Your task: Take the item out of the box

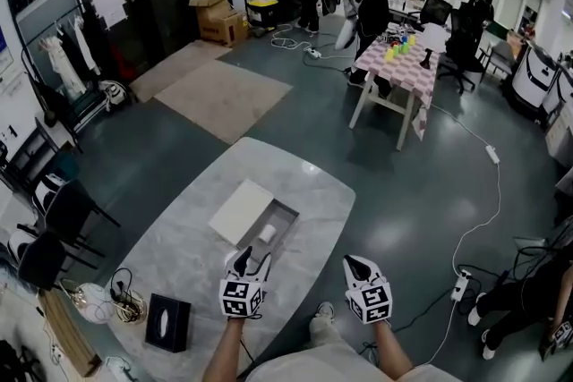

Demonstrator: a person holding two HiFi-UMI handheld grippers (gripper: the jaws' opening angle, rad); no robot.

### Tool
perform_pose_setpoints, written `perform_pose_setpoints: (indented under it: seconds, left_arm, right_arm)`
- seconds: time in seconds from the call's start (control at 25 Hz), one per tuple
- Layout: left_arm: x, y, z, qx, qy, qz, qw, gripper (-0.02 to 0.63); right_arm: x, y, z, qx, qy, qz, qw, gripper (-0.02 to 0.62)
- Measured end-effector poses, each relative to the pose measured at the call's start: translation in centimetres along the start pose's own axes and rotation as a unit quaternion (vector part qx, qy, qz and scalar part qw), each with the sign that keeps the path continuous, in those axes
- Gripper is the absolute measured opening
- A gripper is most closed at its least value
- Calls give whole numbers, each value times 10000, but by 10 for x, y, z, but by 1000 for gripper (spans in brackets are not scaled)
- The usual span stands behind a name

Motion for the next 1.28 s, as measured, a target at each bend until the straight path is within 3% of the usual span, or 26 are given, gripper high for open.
perform_pose_setpoints:
  seconds: [0.6, 1.28]
  left_arm:
    - [7, -80, 31, 333, -63, 499, 9982, 212]
    - [13, -111, 36, 482, -66, 781, 9958, 212]
  right_arm:
    - [-82, -78, 11, 20, -198, 538, 9984, 2]
    - [-102, -115, 8, 159, -230, 912, 9954, 2]
Point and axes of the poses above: the fingertips, and each gripper's own axes: y backward along the fingers, x to its left, z out of its top, the point moved 7 cm from there along y, backward along the fingers, and after that the axes turned 5 degrees about -z, right-handed, at the moved point
